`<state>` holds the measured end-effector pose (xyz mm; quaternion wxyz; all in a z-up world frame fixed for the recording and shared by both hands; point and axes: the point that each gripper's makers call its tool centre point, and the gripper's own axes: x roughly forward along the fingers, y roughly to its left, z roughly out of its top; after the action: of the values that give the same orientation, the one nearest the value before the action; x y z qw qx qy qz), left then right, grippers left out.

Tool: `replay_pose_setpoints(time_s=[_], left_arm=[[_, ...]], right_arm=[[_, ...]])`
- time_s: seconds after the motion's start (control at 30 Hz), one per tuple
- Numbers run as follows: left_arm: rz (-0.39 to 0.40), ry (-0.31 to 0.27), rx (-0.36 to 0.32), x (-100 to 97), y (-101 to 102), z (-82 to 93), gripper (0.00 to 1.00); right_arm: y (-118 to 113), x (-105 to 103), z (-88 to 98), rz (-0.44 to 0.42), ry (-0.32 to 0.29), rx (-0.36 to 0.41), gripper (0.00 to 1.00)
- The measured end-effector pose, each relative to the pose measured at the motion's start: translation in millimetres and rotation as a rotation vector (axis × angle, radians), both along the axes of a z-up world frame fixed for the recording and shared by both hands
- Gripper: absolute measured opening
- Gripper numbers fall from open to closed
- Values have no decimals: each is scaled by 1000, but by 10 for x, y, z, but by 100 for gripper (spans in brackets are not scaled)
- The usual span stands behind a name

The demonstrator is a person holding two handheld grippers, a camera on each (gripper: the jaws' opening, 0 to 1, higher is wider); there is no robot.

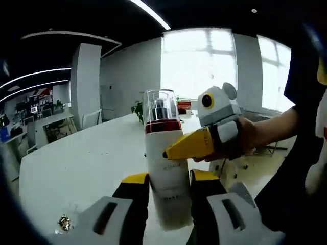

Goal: Arrange the skincare products in the storage area until every visible bottle or jar stands upright without overlapping.

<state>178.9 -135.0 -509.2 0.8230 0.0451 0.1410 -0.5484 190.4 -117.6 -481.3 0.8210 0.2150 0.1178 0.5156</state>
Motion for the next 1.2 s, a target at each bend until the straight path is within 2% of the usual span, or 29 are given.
replay_pose_setpoints(time_s=[0.03, 0.17, 0.43, 0.57, 0.7, 0.8, 0.87, 1.0, 1.1, 1.2], left_arm=[[-27, 10, -4, -27, -12, 1, 33], [-121, 70, -34, -132, -50, 3, 36], [-274, 138, -39, -301, -88, -20, 33], [-302, 129, -16, -336, -132, -43, 32], [-268, 131, 24, -287, -185, -112, 31], [-194, 66, 74, -156, -206, -204, 30], [-131, 75, 69, -65, -199, -261, 30], [-26, 40, 58, 87, -184, -315, 30], [-1, -14, 90, 140, -208, -378, 30], [13, 0, 87, 191, -217, -473, 30]], right_arm=[[19, -50, 8, 42, -28, -15, 26], [99, -210, 73, 161, -61, -21, 26], [117, -343, 77, 320, -117, -50, 26], [100, -400, 48, 381, -168, -81, 26], [55, -362, -8, 383, -197, -119, 27], [40, -270, -94, 344, -243, -208, 28], [22, -192, -146, 300, -243, -240, 27], [-77, -31, -216, 187, -212, -275, 27], [-85, -6, -248, 163, -222, -290, 28], [-125, 39, -317, 153, -229, -314, 28]])
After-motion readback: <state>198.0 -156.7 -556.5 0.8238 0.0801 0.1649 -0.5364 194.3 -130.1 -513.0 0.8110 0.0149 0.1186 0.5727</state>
